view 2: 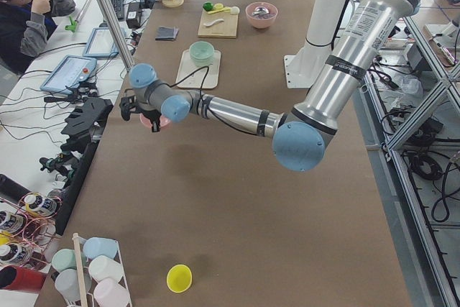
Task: Stack pink bowl on green and place spoon
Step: 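Grasp the pink bowl with the left gripper and carry it over the tray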
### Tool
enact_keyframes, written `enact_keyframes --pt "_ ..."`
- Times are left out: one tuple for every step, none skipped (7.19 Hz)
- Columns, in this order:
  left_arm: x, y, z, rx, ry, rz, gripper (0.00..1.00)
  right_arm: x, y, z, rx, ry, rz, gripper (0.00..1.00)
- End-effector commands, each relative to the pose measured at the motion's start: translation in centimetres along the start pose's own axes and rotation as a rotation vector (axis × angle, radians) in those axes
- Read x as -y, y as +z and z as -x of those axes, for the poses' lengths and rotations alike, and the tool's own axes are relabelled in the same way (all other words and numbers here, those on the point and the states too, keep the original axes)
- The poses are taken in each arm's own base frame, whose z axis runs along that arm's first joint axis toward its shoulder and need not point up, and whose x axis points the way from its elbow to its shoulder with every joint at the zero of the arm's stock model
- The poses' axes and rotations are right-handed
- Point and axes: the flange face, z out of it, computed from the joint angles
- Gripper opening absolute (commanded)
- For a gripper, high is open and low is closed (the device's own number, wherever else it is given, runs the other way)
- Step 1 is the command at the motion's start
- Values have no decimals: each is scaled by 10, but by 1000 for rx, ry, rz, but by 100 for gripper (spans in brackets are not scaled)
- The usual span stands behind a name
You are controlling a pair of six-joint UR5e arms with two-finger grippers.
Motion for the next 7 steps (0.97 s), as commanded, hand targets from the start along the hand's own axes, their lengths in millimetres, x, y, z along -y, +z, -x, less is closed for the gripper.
enact_keyframes --pt "-91 27 -169 -75 -72 97 0 0 0 0 2 1 0 100" --pt "-120 31 -235 -92 -102 74 0 0 0 0 8 1 1 100" --pt "-150 50 -286 -70 -104 63 0 0 0 1 8 0 0 100" --pt "-156 60 -323 -57 -111 50 0 0 0 1 8 0 0 100" --pt "-169 78 -339 -38 -104 45 0 0 -1 1 8 1 -1 100" --pt "-177 79 -345 -45 -95 35 0 2 -1 2 8 -2 -2 100" --pt "-190 82 -352 -52 -96 48 0 3 -2 2 8 -2 -4 100"
